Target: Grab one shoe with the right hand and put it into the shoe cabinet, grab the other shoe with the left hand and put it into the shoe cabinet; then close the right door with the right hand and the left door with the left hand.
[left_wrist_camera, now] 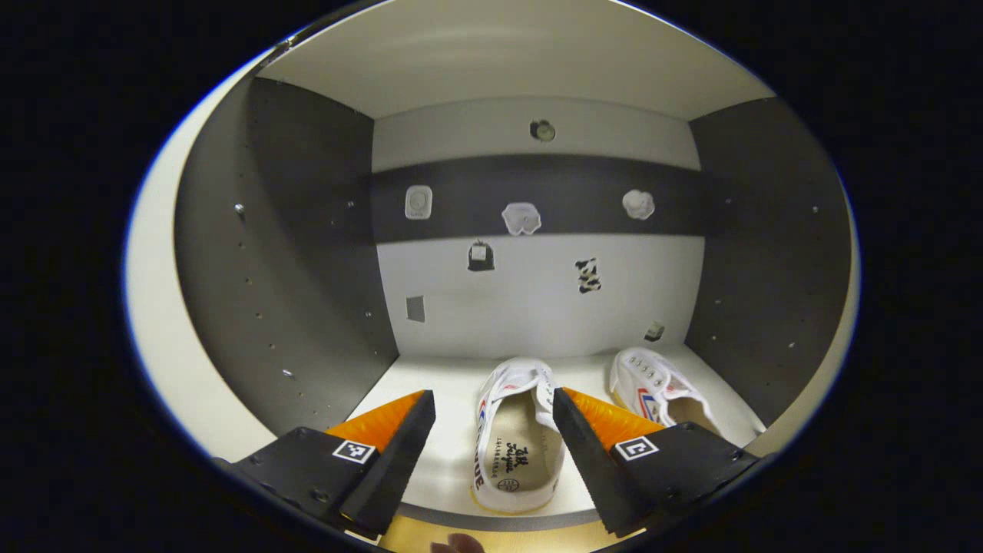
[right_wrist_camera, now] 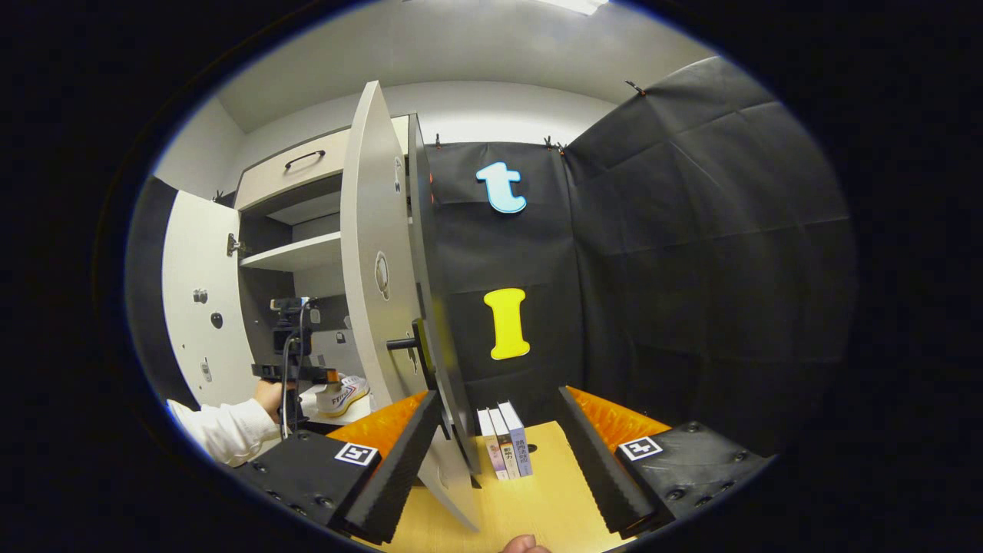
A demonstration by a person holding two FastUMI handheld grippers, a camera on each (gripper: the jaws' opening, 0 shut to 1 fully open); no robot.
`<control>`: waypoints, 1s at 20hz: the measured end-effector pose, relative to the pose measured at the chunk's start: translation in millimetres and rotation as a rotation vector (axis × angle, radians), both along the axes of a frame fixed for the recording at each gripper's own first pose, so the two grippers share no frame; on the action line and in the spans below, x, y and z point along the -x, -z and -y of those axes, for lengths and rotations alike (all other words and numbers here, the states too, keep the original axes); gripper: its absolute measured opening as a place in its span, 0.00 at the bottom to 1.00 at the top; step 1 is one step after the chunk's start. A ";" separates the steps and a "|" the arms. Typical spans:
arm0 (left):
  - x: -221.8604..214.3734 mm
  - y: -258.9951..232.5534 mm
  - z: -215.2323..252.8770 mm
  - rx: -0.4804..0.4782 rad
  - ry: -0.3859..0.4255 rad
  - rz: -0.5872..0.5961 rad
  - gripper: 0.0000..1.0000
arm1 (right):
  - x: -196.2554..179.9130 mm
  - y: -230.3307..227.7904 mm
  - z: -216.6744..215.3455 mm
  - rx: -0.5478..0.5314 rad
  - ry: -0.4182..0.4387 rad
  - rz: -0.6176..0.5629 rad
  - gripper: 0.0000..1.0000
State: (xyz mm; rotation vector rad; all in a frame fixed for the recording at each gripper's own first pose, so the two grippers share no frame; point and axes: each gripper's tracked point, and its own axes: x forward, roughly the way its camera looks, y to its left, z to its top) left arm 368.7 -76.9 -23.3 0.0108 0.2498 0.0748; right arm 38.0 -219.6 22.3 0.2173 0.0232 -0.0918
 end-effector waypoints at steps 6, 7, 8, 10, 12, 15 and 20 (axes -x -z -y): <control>106.7 -61.0 26.9 -0.007 0.058 0.189 0.96 | -3.4 0.2 -0.7 0.020 -0.042 -0.015 0.98; 126.5 -66.0 34.8 -0.005 0.082 0.205 0.96 | -4.5 1.3 -1.0 0.014 -0.045 -0.015 0.98; 146.8 -69.6 39.6 -0.001 0.101 0.215 0.96 | -5.4 1.9 -2.1 0.012 -0.050 -0.013 0.98; 183.4 -74.0 46.6 0.007 0.131 0.221 0.93 | -9.8 5.0 -2.6 0.024 -0.054 -0.016 0.98; 222.4 -76.0 47.3 0.041 0.134 0.220 0.96 | -20.8 3.7 -2.1 0.026 -0.056 -0.011 0.98; 270.3 -67.5 51.3 0.133 0.138 0.180 0.97 | -38.0 3.2 3.6 0.040 -0.045 -0.003 0.98; 318.2 -60.0 37.8 0.085 0.126 0.166 0.95 | -62.7 7.7 2.9 0.080 -0.072 -0.006 0.98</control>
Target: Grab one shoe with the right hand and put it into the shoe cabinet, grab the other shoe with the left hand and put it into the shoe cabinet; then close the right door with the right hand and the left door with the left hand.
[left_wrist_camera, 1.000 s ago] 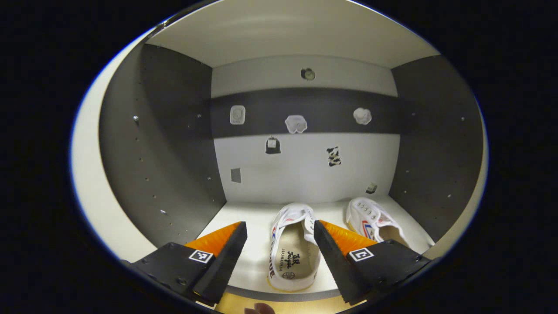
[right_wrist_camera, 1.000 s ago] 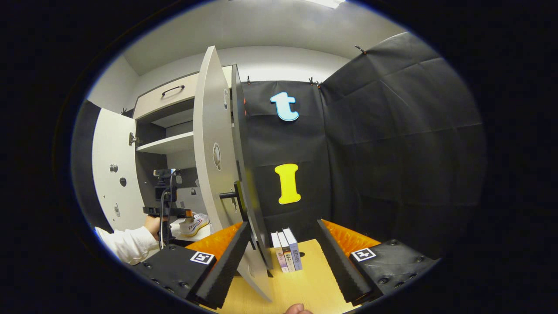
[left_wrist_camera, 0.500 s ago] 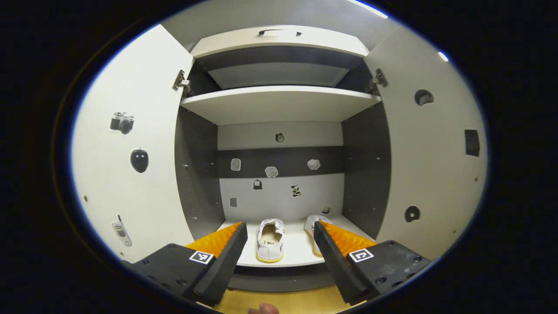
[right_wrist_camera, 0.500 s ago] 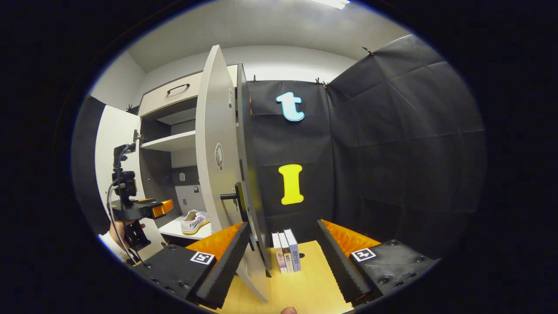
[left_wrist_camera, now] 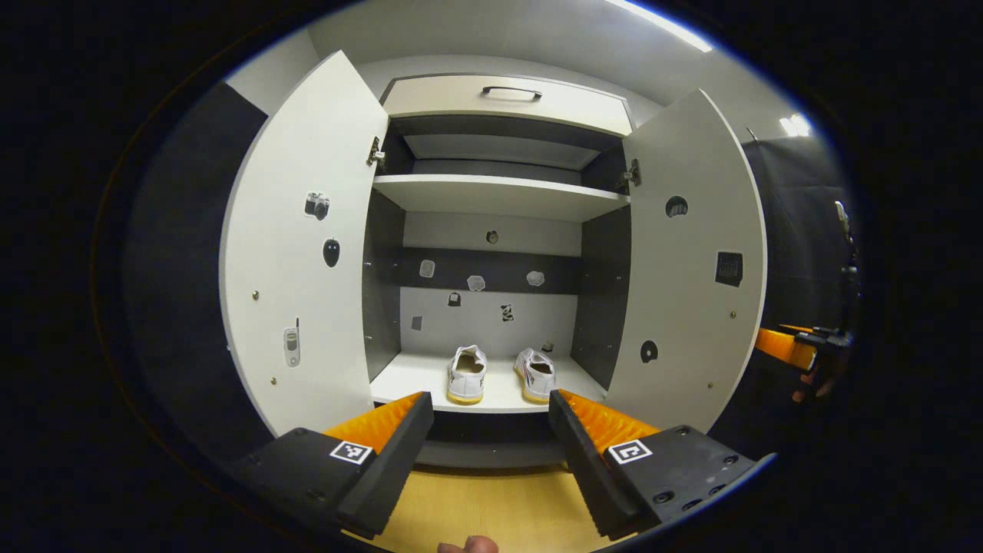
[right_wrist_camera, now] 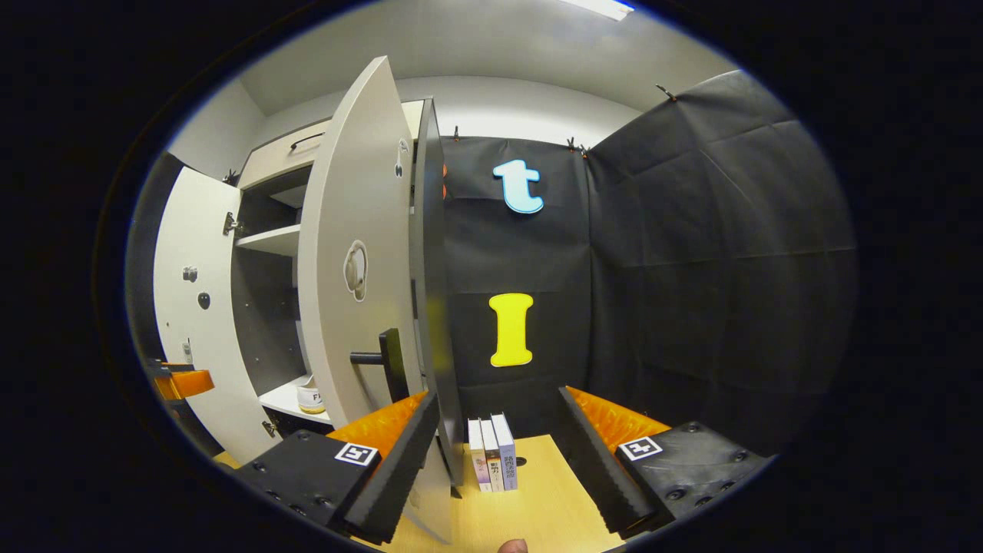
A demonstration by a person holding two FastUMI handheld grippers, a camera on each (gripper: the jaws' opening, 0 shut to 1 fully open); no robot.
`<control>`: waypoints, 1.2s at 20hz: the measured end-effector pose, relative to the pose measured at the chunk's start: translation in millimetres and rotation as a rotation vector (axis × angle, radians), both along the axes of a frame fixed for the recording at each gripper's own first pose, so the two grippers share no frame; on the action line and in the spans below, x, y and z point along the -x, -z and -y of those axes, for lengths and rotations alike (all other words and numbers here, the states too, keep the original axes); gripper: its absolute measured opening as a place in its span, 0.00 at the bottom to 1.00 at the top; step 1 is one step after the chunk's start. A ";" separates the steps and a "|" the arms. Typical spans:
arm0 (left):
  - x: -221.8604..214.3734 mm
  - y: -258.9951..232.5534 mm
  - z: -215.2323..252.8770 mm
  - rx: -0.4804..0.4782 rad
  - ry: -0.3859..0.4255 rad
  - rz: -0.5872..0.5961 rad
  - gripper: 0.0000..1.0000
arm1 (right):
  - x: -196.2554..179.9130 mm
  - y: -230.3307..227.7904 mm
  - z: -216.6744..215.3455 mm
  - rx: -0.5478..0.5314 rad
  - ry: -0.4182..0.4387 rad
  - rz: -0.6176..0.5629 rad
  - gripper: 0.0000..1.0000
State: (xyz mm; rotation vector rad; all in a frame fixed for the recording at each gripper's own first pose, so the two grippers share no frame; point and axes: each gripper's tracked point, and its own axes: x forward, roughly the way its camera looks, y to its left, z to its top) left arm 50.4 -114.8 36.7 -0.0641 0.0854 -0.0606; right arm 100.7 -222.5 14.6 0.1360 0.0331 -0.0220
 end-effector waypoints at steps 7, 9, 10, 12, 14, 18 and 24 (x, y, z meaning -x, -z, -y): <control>6.7 6.4 -43.6 0.036 -0.010 -0.024 0.95 | -5.5 2.4 -12.4 -0.040 -0.028 0.004 0.97; 10.0 7.7 -54.9 0.037 -0.015 -0.025 0.95 | -5.6 3.1 -17.8 -0.075 -0.027 -0.005 0.97; 11.7 8.3 -59.4 0.033 -0.015 -0.021 0.95 | -5.5 4.4 -19.8 -0.078 -0.020 -0.006 0.97; 13.8 7.2 -68.8 0.024 -0.014 -0.015 0.95 | -3.8 3.7 -22.0 -0.068 0.006 0.002 0.96; 14.5 7.2 -76.7 0.022 -0.010 -0.006 0.95 | -1.9 2.6 -26.2 -0.051 0.029 0.001 0.96; 14.9 8.1 -92.6 0.032 -0.005 -0.005 0.95 | 1.6 -0.2 -42.9 -0.034 0.038 0.001 0.96; 19.9 11.0 -126.5 0.015 -0.024 0.000 0.95 | 5.1 -1.7 -89.5 -0.051 0.015 0.010 0.96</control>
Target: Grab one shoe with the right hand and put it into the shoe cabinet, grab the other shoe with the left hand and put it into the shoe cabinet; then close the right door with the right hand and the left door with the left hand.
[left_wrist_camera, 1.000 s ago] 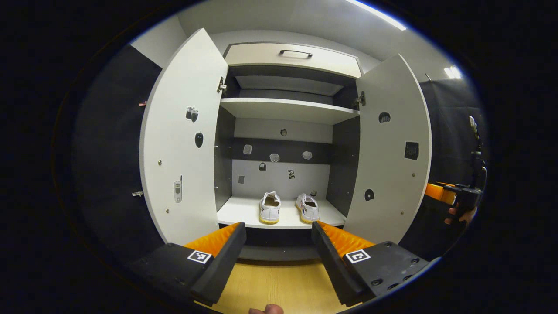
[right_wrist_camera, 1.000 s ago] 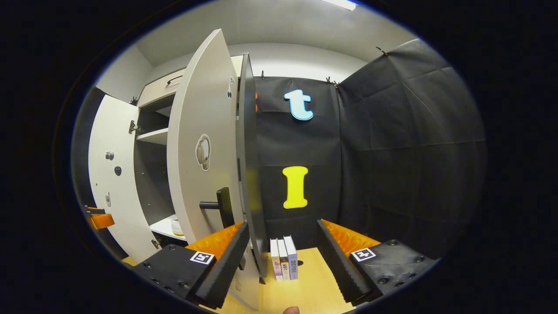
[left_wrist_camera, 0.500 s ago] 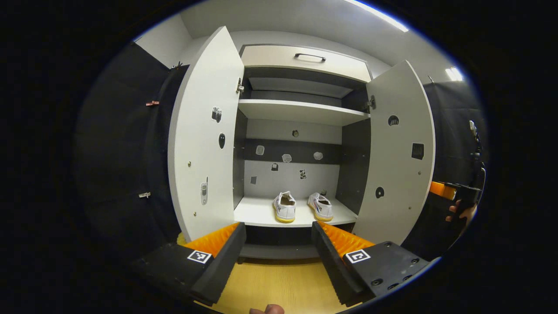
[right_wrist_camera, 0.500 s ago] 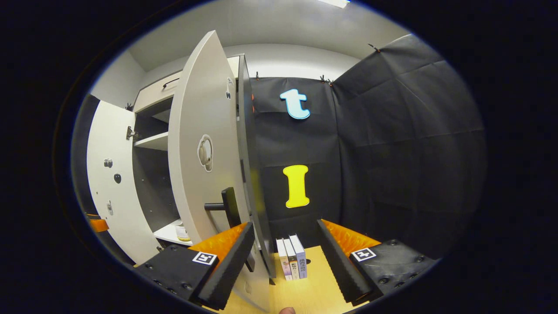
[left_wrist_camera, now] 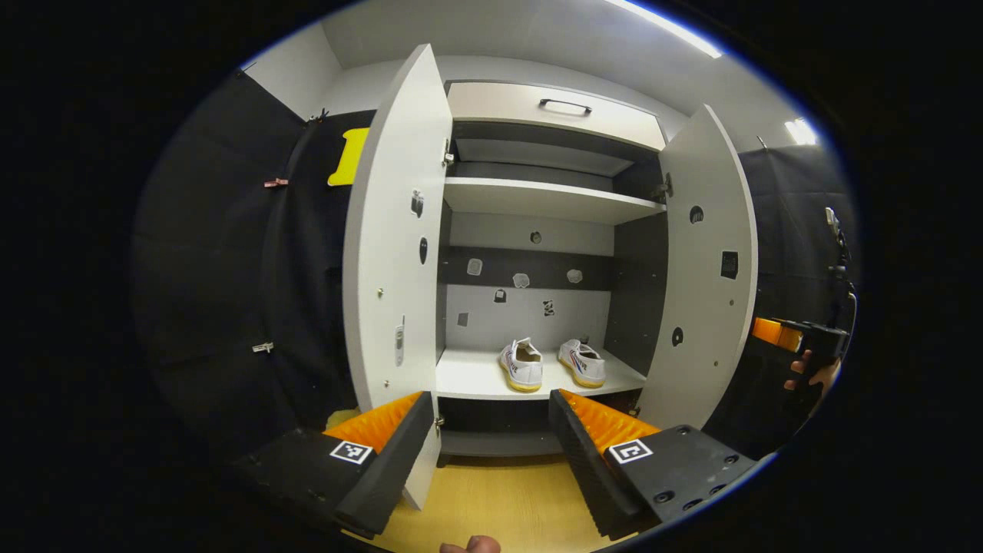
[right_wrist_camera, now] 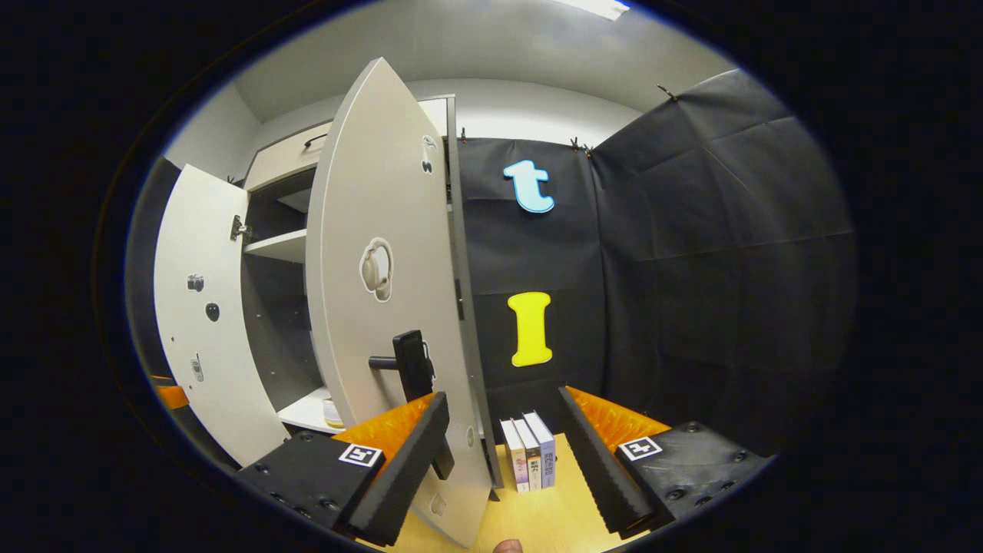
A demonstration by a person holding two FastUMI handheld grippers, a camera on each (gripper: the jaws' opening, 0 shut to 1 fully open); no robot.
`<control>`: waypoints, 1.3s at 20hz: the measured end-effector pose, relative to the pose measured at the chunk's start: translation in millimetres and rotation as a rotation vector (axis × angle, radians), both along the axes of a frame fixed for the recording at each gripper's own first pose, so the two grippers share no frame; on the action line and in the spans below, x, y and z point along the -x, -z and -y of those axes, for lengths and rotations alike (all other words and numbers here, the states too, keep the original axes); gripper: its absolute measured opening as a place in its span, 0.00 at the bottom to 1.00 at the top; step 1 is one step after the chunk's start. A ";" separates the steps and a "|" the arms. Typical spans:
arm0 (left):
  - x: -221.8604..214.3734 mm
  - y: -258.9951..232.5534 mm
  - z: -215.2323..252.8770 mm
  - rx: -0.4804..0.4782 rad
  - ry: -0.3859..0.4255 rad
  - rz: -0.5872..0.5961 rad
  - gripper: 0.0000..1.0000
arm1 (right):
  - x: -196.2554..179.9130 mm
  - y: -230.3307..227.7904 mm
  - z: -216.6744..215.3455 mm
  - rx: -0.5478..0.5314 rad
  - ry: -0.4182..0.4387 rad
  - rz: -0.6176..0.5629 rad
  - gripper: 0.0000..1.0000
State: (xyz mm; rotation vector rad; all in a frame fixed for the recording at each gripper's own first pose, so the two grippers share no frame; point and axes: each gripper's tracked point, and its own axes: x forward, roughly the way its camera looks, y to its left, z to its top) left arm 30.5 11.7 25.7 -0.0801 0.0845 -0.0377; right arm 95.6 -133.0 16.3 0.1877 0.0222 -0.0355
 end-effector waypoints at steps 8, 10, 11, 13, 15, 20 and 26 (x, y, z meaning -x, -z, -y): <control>7.7 1.7 -50.5 0.016 -0.047 0.001 0.95 | -13.8 -13.2 -121.1 -0.024 -0.191 0.038 0.96; 7.8 -0.8 -66.1 0.016 -0.068 0.008 0.95 | -10.8 -23.3 -145.7 0.007 -0.221 0.073 0.97; 8.5 -1.8 -74.5 0.014 -0.080 0.013 0.95 | -7.3 -26.7 -156.8 0.021 -0.238 0.084 1.00; 9.3 -4.1 -92.7 0.000 -0.113 0.021 0.95 | 1.6 -29.1 -172.0 0.032 -0.260 0.091 0.99; 7.3 -6.0 -116.7 -0.016 -0.155 0.024 0.95 | 9.5 -24.4 -185.3 0.026 -0.287 0.077 0.99; 6.1 -14.6 -162.6 -0.029 -0.244 0.049 0.95 | 23.5 -8.6 -189.0 0.020 -0.306 0.039 0.99; -23.8 -3.8 -197.6 -0.068 -0.306 0.041 0.95 | 29.4 2.7 -167.3 -0.025 -0.279 -0.001 0.99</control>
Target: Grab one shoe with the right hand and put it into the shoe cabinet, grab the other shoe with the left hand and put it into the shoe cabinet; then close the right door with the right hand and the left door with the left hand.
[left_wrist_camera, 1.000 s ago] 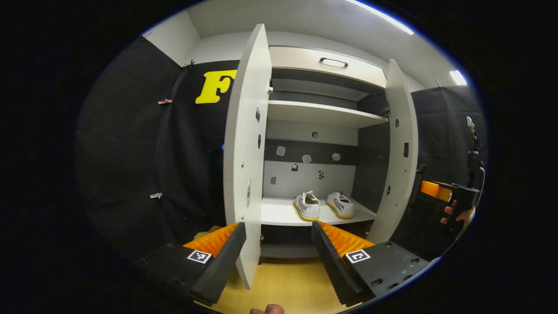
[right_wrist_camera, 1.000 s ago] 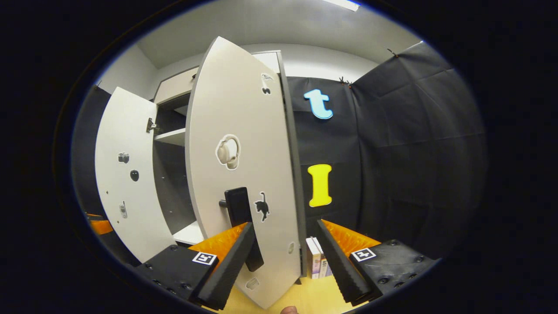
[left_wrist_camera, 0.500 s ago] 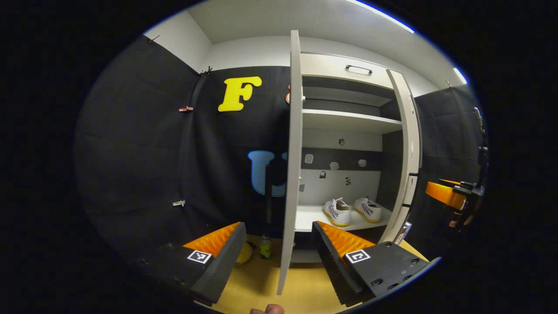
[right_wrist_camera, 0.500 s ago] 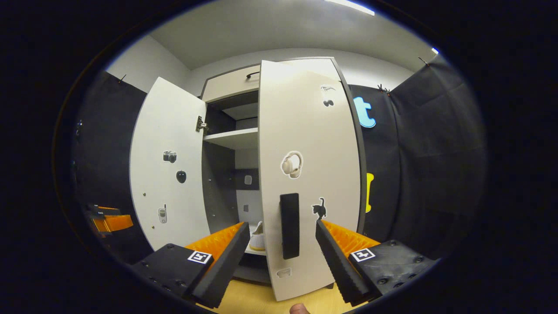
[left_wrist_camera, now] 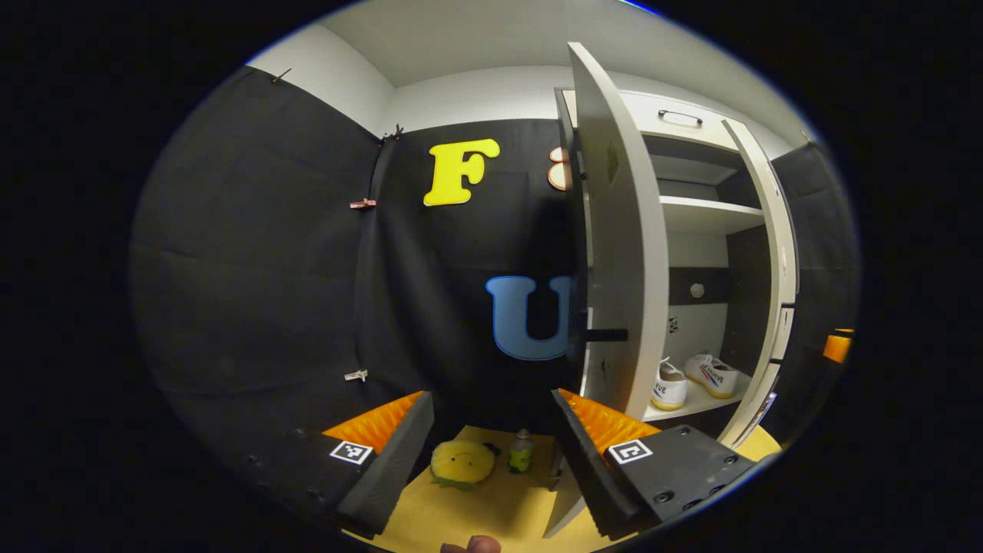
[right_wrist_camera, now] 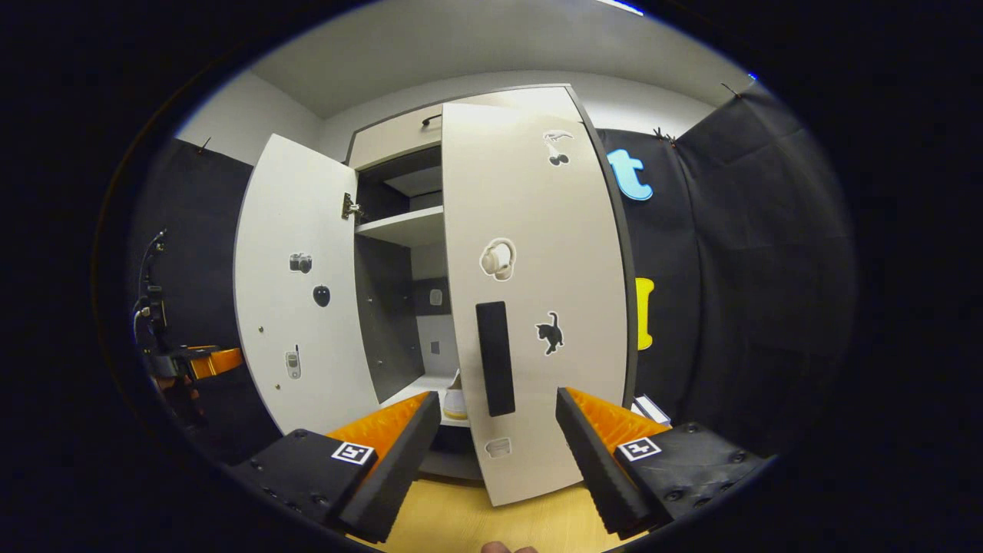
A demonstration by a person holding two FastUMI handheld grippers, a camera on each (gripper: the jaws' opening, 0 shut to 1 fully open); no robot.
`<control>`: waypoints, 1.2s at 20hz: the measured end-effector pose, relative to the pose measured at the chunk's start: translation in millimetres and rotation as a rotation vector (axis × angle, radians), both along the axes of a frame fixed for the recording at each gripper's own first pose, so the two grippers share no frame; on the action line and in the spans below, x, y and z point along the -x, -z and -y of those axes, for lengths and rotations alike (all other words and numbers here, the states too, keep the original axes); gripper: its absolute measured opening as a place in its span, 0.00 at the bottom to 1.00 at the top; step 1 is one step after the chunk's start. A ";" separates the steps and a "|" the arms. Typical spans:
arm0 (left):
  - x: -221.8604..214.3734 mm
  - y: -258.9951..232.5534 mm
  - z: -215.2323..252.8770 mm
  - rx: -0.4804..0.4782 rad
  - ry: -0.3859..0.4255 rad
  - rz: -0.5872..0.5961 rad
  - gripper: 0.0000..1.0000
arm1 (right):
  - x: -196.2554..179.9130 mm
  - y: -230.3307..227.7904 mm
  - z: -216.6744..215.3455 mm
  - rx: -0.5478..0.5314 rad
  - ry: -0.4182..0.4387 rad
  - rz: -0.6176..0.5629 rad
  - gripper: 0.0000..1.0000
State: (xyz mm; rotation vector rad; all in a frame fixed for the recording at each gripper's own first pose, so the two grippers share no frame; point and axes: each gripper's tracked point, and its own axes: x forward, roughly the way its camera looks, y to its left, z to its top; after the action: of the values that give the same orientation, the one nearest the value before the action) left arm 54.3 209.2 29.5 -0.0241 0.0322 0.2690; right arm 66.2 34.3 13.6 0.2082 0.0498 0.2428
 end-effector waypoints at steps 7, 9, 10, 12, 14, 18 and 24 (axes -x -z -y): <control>-26.5 12.7 -8.4 0.005 -0.007 -0.004 0.95 | 1.2 -5.7 26.9 0.024 0.060 0.042 0.98; -27.8 13.7 -4.5 0.019 0.001 0.004 0.95 | 1.7 -5.2 27.3 0.033 0.067 0.048 0.98; -29.1 13.5 -3.5 0.019 0.004 0.008 0.95 | 1.9 -9.2 30.8 0.042 0.084 0.074 0.98; -29.0 12.1 -0.2 0.005 0.003 0.008 0.95 | 5.4 -21.2 32.6 0.043 0.103 0.131 0.98; -28.3 11.9 6.8 0.010 0.013 0.014 0.95 | 10.6 -23.5 33.8 0.039 0.100 0.126 0.98; -26.9 12.0 28.6 0.024 0.038 0.018 0.95 | 13.0 -25.8 55.3 0.057 0.134 0.106 0.99; -27.4 11.1 52.1 0.034 0.008 0.009 0.95 | 14.7 -26.4 78.3 0.122 0.122 0.105 0.99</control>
State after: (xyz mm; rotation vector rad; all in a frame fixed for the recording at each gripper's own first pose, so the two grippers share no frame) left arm 81.7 157.1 18.4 -0.0591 0.0279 0.2604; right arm 51.5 -44.0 40.0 0.0769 -0.0522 0.1285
